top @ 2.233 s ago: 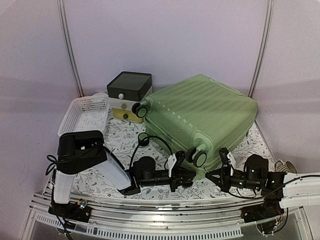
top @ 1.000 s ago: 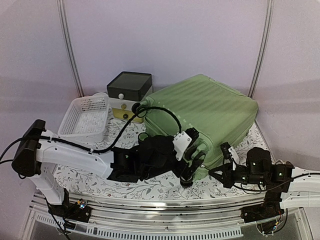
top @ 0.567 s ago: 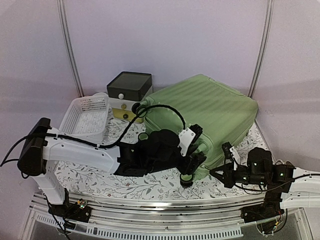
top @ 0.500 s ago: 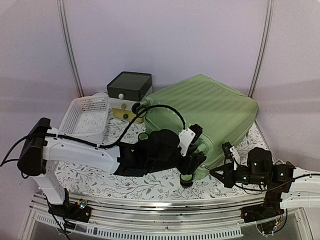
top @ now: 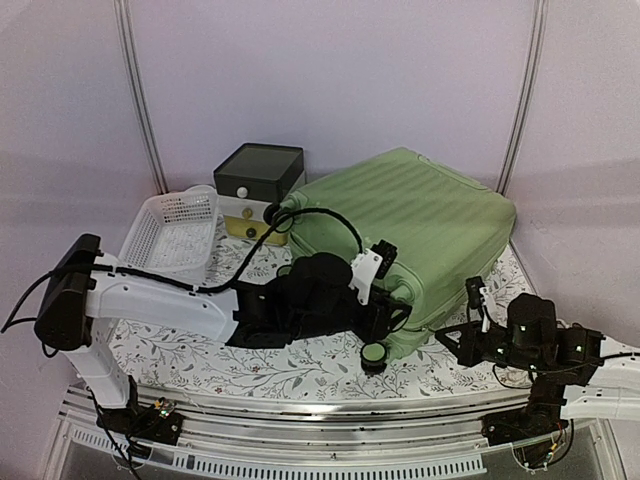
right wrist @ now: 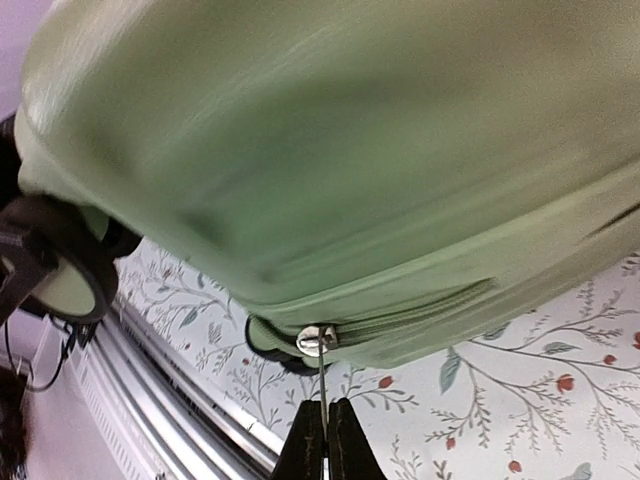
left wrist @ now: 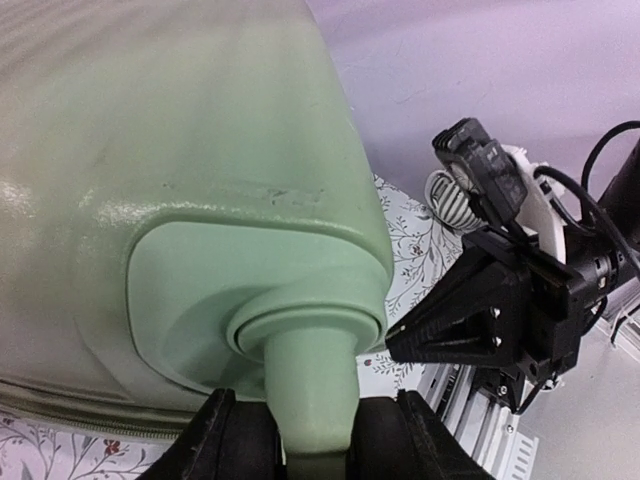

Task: Open, take out, and arrange the luggage
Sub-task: Unzip the zipper of the luggage.

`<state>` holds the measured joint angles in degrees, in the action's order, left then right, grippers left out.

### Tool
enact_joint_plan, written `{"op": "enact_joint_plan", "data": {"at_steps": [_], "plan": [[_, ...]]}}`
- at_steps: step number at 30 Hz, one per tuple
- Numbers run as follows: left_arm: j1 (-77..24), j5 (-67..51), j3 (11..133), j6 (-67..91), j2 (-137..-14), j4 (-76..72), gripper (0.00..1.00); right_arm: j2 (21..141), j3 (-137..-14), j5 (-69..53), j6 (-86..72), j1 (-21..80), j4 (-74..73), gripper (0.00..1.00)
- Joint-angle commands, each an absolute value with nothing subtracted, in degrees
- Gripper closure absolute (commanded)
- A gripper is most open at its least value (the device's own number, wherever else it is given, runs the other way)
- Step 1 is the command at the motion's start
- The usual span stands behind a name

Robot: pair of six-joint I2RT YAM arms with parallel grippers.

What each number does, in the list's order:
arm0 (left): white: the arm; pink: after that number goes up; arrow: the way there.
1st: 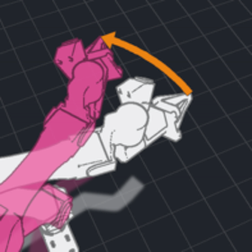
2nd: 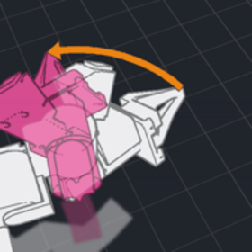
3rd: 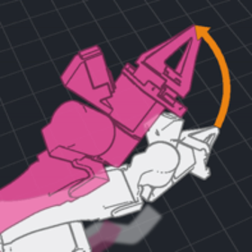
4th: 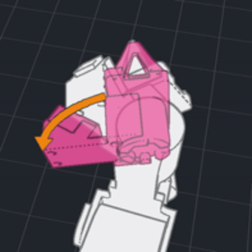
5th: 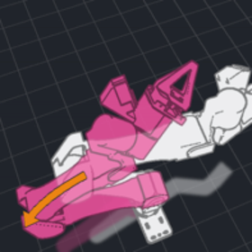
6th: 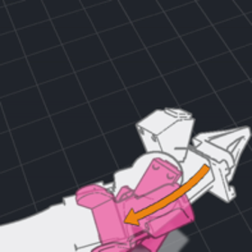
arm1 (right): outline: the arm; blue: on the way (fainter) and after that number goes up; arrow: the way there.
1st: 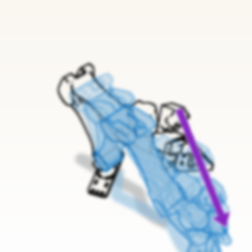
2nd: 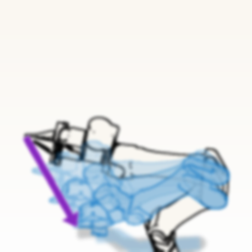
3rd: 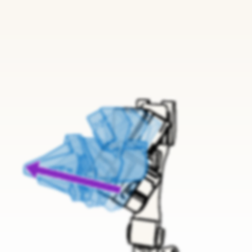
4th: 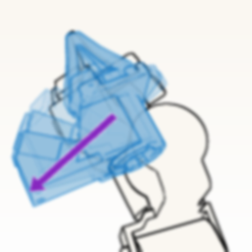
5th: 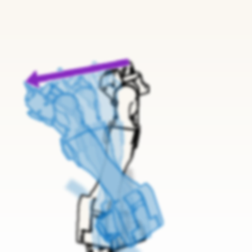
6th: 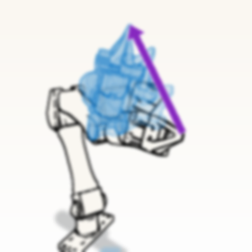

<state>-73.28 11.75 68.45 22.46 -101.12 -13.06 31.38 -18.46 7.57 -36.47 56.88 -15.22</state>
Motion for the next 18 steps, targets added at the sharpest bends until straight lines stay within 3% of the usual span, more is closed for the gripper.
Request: {"op": "enact_joint_plan", "data": {"at_steps": [1,7,16,18], "plan": [[-68.82,9.78,66.39,24.24,-100.6,-10.96,0.91,24.53,-17.14,23.92,-42.44,55.43,-20.13,0.99],[-68.03,9.43,65.3,25.23,-99.38,-11.49,0.99,21.48,-16.45,28.09,-42.8,55.35,-20.2,0.99],[-68.0,4.8,64.34,24.44,-97.69,-12.63,1.0,29.82,-18.97,30.17,-40.13,53.63,-18.72,0.99],[-68.05,3.9,64.35,24.28,-97.25,-12.57,0.94,31.25,-19.56,30.04,-39.78,52.65,-18.72,0.99]]}}
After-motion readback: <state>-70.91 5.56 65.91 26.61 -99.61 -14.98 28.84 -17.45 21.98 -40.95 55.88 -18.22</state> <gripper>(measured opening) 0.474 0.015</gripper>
